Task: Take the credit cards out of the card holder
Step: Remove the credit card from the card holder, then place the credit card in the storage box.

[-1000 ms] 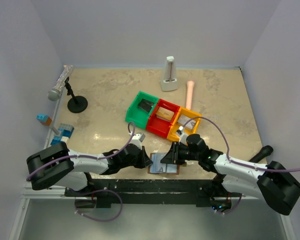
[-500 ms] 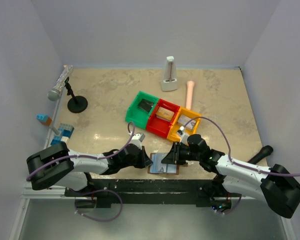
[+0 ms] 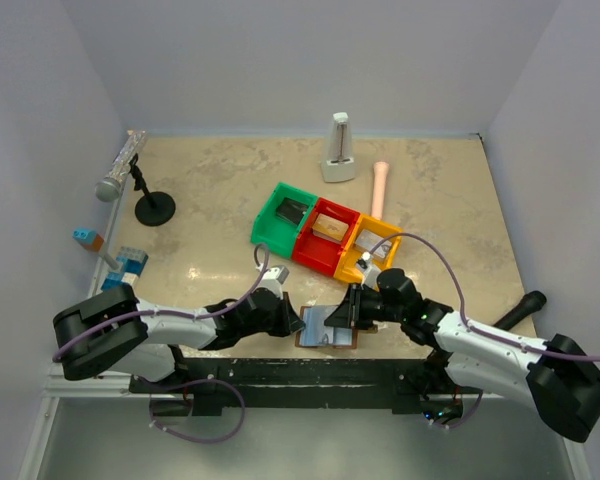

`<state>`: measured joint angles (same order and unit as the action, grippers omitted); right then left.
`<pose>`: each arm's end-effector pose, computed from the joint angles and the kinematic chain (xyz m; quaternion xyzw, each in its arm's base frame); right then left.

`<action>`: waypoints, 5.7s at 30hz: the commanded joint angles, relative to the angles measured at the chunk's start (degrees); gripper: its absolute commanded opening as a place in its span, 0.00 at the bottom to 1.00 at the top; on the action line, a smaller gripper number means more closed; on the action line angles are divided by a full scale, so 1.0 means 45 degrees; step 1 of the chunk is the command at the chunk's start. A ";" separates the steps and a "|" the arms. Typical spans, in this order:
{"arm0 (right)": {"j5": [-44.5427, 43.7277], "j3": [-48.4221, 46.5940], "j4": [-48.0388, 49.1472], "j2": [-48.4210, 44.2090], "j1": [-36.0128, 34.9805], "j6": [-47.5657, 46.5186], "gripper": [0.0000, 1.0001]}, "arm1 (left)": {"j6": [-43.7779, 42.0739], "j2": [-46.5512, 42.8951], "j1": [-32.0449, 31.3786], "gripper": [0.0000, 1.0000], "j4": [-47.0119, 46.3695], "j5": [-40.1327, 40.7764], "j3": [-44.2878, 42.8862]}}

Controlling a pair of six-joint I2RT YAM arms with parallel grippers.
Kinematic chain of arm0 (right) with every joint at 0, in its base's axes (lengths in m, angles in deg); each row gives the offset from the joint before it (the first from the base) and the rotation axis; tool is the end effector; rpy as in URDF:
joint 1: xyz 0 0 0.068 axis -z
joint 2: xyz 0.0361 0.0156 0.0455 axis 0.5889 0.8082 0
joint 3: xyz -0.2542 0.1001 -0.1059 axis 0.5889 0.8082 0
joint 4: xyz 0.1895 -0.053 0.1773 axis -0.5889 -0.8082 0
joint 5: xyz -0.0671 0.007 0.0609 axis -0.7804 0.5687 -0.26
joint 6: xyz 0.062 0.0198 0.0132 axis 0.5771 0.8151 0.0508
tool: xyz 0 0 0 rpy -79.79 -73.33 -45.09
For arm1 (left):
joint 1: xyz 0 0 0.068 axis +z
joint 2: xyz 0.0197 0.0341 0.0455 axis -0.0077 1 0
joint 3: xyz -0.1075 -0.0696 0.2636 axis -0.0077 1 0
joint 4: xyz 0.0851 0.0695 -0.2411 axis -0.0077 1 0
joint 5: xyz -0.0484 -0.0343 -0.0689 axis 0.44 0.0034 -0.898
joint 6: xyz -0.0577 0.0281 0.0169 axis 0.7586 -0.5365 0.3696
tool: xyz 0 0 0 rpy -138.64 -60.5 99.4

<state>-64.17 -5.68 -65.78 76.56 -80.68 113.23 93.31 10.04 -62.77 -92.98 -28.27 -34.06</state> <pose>0.1194 0.1463 0.1657 -0.0206 0.8608 0.4763 0.1779 0.1139 -0.2079 0.1306 0.0165 0.8939 -0.3695 0.2534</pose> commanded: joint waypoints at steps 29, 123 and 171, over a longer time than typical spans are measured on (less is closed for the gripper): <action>-0.1044 -0.0932 -0.2889 -0.1381 0.0438 -0.0817 0.00 | -0.0002 -0.1302 -0.0037 0.00 0.1928 0.1227 0.1095; -0.8169 -0.6870 -1.2987 -0.6401 -0.0206 -0.3944 0.66 | 0.0796 -0.2244 0.0901 0.00 -0.4127 -0.1099 -0.1343; -0.9952 -0.5815 -1.5549 -1.0211 -0.0206 -0.2262 0.66 | 0.2498 0.7661 0.0666 0.00 0.1049 0.5037 -1.1737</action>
<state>-108.59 -32.24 -136.86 32.24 -81.42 102.65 107.54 43.44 -59.34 -88.80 -8.57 -83.48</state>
